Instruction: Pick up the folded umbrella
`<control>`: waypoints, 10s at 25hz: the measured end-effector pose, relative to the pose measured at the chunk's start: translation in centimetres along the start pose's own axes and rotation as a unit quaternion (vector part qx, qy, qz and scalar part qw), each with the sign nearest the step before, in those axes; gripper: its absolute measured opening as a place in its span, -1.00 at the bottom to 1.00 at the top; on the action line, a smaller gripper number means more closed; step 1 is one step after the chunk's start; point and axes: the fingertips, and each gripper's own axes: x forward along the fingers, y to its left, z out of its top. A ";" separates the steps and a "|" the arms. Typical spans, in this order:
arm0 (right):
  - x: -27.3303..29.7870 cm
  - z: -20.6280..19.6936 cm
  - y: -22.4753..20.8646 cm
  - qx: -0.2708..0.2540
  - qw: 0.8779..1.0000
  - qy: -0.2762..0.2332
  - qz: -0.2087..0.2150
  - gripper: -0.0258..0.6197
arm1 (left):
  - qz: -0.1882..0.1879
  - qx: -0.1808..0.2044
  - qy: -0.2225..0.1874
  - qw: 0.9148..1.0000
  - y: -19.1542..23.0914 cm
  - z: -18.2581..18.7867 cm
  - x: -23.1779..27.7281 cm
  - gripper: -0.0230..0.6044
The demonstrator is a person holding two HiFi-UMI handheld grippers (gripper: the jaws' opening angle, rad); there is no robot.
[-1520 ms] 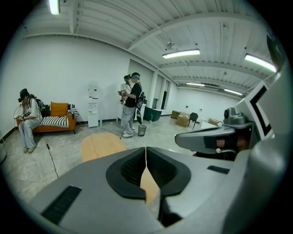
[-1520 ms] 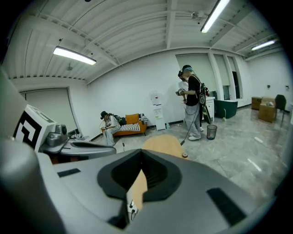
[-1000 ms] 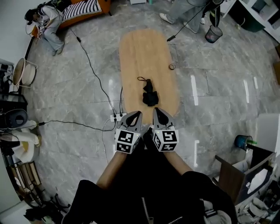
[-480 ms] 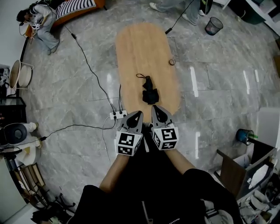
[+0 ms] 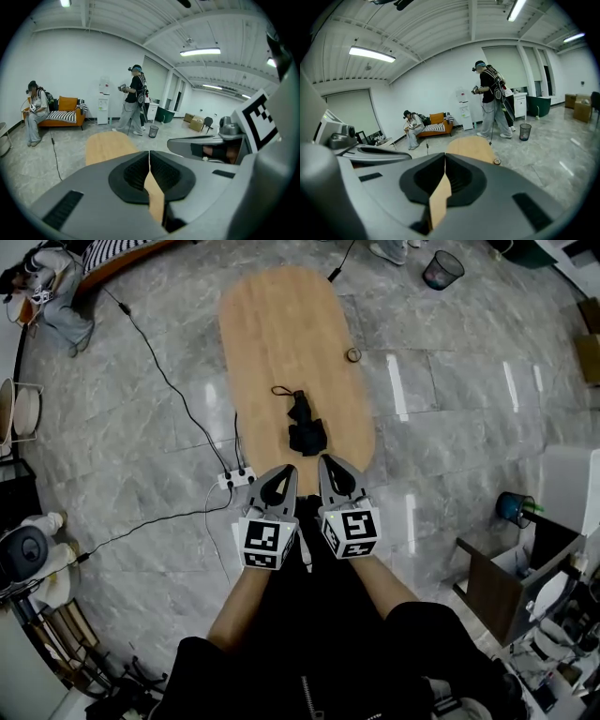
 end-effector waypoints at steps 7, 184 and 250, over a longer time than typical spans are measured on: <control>1.5 -1.7 -1.4 0.010 1.000 0.021 -0.005 -0.88 | -0.001 -0.008 -0.012 1.000 0.8 -0.1 2.1 -0.87; 24.0 -31.0 -11.4 -0.018 0.942 0.333 -0.042 -0.23 | 0.055 -0.118 0.109 0.986 10.9 -21.5 2.1 -0.87; 2.6 -1.4 0.2 0.023 0.997 0.070 0.018 -0.23 | -0.023 -0.009 0.021 0.999 4.9 -2.6 -0.5 -0.87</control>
